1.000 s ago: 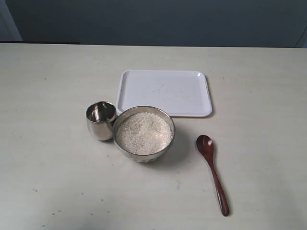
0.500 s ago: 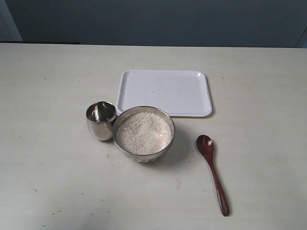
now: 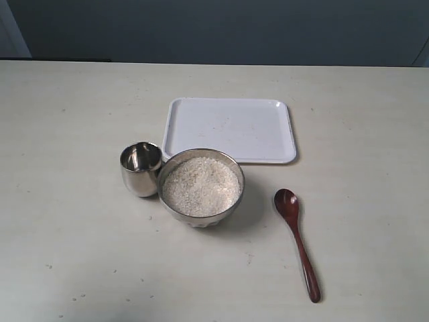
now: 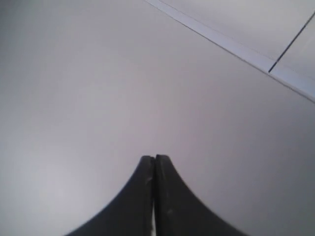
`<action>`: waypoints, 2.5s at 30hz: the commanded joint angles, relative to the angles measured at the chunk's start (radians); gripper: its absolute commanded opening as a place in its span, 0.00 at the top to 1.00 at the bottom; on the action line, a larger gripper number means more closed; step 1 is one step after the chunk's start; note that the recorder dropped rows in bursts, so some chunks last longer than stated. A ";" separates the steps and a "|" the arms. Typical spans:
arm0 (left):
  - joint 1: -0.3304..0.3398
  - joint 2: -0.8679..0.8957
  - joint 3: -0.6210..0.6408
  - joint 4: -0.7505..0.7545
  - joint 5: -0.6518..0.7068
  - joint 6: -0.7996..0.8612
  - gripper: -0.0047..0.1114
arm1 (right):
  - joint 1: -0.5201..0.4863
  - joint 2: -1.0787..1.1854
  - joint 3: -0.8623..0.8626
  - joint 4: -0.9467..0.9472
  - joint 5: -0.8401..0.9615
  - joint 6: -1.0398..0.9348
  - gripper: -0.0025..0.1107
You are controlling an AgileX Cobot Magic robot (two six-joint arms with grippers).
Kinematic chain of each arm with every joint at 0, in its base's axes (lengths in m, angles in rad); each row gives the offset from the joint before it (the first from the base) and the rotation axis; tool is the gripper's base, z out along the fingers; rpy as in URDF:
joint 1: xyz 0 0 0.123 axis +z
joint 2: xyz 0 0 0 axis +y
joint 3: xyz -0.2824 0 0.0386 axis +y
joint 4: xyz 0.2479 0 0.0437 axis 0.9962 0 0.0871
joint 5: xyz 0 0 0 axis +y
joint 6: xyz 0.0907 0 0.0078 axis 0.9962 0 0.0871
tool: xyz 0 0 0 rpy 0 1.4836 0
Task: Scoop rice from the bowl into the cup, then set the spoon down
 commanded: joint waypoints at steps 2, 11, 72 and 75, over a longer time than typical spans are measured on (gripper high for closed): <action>-0.003 -0.004 -0.002 0.002 -0.010 -0.003 0.96 | -0.005 -0.003 0.001 -0.016 0.069 0.080 0.98; -0.003 -0.004 -0.002 0.002 -0.010 -0.003 0.96 | -0.005 -0.003 0.001 -0.080 0.126 0.080 0.98; -0.003 -0.004 -0.002 0.002 -0.012 -0.003 0.96 | 0.783 1.631 -0.921 -0.336 1.375 -0.478 0.77; -0.003 -0.004 -0.002 0.002 -0.012 -0.003 0.96 | 0.783 1.631 -0.921 -0.346 1.393 -0.449 0.61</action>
